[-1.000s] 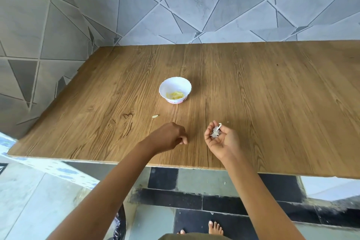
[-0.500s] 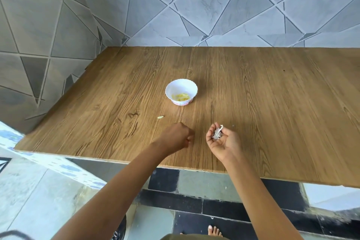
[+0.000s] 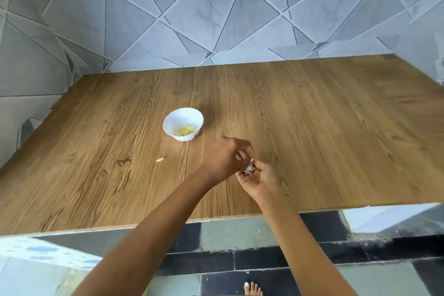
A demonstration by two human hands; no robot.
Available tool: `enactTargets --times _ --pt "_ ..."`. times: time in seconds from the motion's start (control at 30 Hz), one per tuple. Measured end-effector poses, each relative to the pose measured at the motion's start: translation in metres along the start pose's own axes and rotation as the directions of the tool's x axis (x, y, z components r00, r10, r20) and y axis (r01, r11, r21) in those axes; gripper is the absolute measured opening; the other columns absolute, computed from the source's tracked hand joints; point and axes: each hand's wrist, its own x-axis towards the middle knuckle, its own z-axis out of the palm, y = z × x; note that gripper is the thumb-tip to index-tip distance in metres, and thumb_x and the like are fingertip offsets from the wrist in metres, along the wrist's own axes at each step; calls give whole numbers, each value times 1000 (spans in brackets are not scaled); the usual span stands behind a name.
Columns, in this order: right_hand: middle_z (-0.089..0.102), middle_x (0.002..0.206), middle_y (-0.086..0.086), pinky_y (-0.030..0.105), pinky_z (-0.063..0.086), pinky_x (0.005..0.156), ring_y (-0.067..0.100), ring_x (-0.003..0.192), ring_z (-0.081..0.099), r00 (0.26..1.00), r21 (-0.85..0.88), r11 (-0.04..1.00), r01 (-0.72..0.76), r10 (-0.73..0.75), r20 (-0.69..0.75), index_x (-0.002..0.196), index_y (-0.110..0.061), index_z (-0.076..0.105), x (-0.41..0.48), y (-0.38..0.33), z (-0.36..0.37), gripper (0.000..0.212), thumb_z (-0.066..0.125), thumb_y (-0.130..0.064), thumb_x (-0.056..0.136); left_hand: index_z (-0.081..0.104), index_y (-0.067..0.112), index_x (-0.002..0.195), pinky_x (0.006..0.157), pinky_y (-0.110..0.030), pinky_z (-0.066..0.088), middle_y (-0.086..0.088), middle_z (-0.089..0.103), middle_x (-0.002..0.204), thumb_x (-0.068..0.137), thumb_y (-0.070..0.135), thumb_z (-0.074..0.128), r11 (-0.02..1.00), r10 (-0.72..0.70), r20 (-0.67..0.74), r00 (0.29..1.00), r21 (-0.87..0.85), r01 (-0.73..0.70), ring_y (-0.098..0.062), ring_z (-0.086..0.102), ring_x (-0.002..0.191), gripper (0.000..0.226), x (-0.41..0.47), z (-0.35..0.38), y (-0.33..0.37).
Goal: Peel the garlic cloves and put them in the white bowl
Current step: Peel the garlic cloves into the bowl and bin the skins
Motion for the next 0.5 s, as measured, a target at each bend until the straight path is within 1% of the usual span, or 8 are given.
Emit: enactTargets --times 0.07,0.13,0.2,0.23,0.3,0.4,0.43,0.5 --pt "61 74 15 30 45 64 22 71 57 999 48 999 24 -22 -43 81 3 55 2 -10 -4 28 35 -6 98 70 18 79 58 -21 45 8 68 70 76 10 70 999 -24 -36 999 -34 23 -2 56 61 8 8 6 5" --pt "59 66 14 27 44 65 20 67 54 997 111 992 55 -49 -61 79 3 54 4 -22 -10 28 35 -6 98 70 18 79 57 -13 39 11 64 71 77 9 69 994 -94 -46 995 -62 91 0 54 62 10 20 12 1" --pt "58 71 14 27 45 66 20 69 54 995 154 984 91 -82 -62 81 3 55 5 -36 -18 29 34 -6 98 73 15 88 60 -7 37 8 67 81 82 5 62 989 -145 -2 989 35 145 -2 58 72 16 35 23 -7" --pt "57 75 14 27 46 67 20 70 54 994 160 982 98 -89 -62 82 4 56 4 -40 -20 29 34 -6 98 73 14 93 66 -10 42 5 70 88 85 5 59 982 -163 28 986 97 159 -7 62 79 19 39 28 -14" --pt "57 79 14 27 47 68 20 71 55 992 168 979 114 -105 -65 84 4 56 2 -48 -25 29 34 -7 99 72 14 102 78 -25 52 0 71 101 88 8 59 967 -182 84 980 198 162 -14 65 89 19 46 38 -23" --pt "57 79 14 27 47 70 20 73 56 990 179 975 130 -120 -70 84 4 57 0 -54 -27 29 35 -7 99 71 17 99 89 -35 52 1 71 99 89 13 60 940 -157 152 976 326 100 -15 65 88 15 51 46 -29" --pt "57 79 15 27 47 70 21 73 56 990 180 975 132 -120 -72 84 4 57 0 -55 -27 29 35 -7 99 71 17 97 90 -36 51 1 71 97 90 14 60 930 -146 165 975 360 79 -16 66 88 14 51 47 -29" --pt "58 79 15 28 48 70 21 73 56 991 179 976 127 -116 -69 84 4 57 1 -55 -27 28 35 -6 99 70 16 96 83 -34 53 1 71 96 92 15 57 916 -131 175 976 397 52 -17 66 87 14 52 50 -29"
